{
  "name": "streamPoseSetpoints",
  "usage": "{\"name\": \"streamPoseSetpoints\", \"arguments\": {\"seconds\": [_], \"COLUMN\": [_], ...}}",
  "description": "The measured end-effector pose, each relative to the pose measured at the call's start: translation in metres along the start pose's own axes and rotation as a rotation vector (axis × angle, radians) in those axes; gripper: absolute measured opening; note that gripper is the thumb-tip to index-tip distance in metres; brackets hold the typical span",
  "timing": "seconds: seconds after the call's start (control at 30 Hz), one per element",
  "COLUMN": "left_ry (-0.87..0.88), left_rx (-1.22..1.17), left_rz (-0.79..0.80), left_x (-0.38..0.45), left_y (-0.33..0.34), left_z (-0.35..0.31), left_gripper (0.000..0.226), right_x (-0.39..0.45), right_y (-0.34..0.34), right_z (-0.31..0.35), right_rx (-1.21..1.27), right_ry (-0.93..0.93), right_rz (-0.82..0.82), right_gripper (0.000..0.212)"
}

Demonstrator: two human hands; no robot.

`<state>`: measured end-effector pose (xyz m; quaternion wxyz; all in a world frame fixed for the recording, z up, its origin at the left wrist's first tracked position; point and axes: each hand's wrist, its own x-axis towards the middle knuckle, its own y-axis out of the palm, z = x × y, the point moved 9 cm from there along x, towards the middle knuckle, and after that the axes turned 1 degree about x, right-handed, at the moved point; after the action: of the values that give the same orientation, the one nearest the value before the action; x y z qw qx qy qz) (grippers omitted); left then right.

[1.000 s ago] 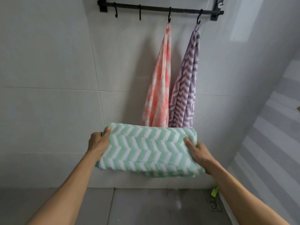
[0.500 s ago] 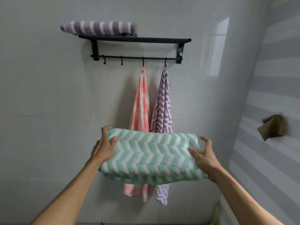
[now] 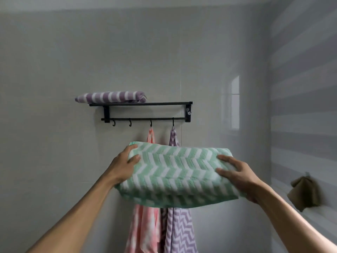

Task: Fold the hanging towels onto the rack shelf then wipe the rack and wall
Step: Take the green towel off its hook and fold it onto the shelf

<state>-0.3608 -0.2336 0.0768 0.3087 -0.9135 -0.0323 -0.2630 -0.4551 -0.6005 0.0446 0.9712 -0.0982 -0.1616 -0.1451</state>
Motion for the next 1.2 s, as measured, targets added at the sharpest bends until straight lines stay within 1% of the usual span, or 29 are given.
{"name": "streamPoseSetpoints", "arguments": {"seconds": [0.13,0.27,0.37,0.5,0.6,0.73,0.87,0.93,1.03,1.2], "left_ry": [0.067,0.178,0.198,0.234,0.198,0.165,0.119,0.111,0.089,0.049], "left_rx": [-0.008,-0.122,-0.133,-0.145,-0.185,-0.186,-0.183,-0.169,-0.142,-0.064], "left_rz": [-0.114,-0.183,-0.216,-0.238,-0.219,-0.236,-0.247,-0.254,-0.248,-0.221], "left_x": [0.063,0.132,0.186,0.257,0.296,0.340,0.374,0.389,0.419,0.455], "left_y": [-0.030,-0.058,-0.078,-0.090,-0.092,-0.094,-0.094,-0.095,-0.096,-0.093], "left_z": [-0.030,-0.071,-0.090,-0.108,-0.121,-0.126,-0.122,-0.125,-0.126,-0.120], "left_gripper": [0.041,0.037,0.042,0.043,0.041,0.040,0.037,0.036,0.038,0.039], "right_x": [0.056,0.116,0.158,0.219,0.259,0.313,0.367,0.392,0.425,0.467], "right_y": [-0.007,-0.015,-0.019,-0.023,-0.027,-0.023,-0.015,-0.013,-0.012,0.001], "right_z": [0.041,0.100,0.140,0.172,0.185,0.189,0.190,0.192,0.199,0.197], "right_rx": [0.049,0.075,0.092,0.110,0.141,0.155,0.155,0.171,0.186,0.183], "right_ry": [-0.090,-0.177,-0.231,-0.284,-0.273,-0.232,-0.193,-0.183,-0.178,-0.146], "right_rz": [-0.043,-0.112,-0.160,-0.206,-0.213,-0.154,-0.085,-0.063,-0.055,-0.025], "right_gripper": [0.049,0.050,0.048,0.043,0.036,0.030,0.030,0.030,0.023,0.025]}}
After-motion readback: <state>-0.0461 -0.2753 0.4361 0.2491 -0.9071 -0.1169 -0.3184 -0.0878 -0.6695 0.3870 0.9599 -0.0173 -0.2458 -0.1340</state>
